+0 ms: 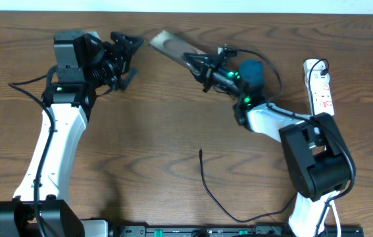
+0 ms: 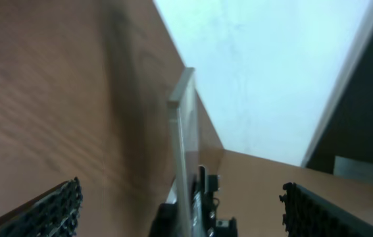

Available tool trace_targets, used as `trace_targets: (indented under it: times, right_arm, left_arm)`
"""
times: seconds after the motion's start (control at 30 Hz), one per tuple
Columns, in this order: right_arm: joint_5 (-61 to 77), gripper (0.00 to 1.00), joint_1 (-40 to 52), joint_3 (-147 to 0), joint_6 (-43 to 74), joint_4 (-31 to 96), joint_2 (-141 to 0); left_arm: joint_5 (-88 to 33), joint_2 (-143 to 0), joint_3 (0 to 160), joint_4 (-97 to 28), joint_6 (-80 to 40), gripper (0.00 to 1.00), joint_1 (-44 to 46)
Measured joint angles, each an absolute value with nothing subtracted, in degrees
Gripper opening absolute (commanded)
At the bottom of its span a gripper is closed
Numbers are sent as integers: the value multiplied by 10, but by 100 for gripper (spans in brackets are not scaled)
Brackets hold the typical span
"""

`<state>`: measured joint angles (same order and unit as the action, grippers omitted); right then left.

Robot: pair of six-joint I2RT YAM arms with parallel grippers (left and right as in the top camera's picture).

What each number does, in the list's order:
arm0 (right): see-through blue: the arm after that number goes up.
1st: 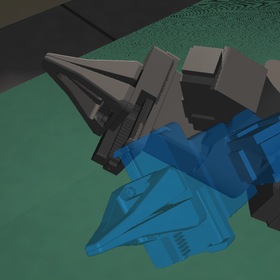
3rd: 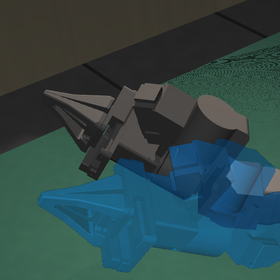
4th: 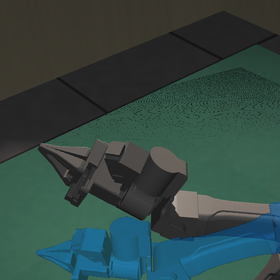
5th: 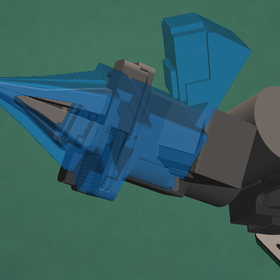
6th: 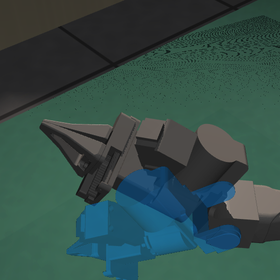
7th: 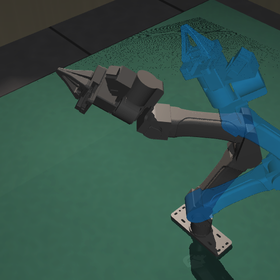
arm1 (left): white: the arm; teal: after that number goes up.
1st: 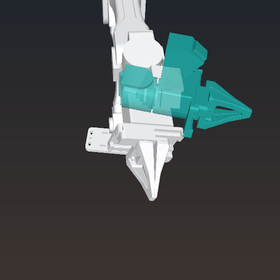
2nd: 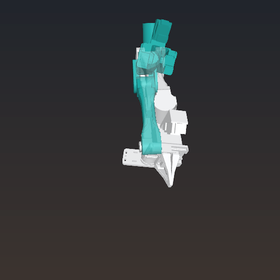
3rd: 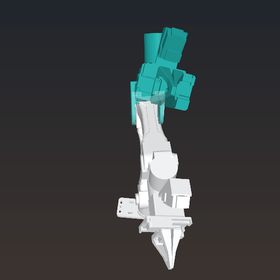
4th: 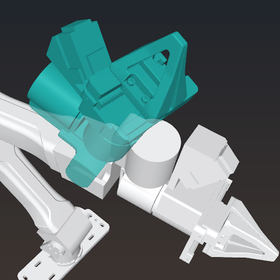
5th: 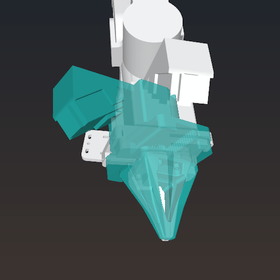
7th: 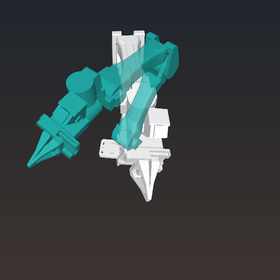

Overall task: Plug charger to phone and switch on socket
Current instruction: 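Raise the phone with both grippers and rotate it upward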

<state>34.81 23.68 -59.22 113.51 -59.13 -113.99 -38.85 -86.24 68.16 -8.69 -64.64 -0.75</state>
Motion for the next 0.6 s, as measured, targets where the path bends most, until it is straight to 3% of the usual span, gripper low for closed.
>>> trace_targets:
  times: [0.3, 0.6]
  right_arm:
    - [253, 1, 309, -592, 1167, -631, -1140]
    - [216, 1, 313, -592, 1168, -633, -1140]
  left_arm:
    - [-397, -905, 682, 16, -676, 94, -7]
    - [-447, -990, 681, 159, -709, 94, -8]
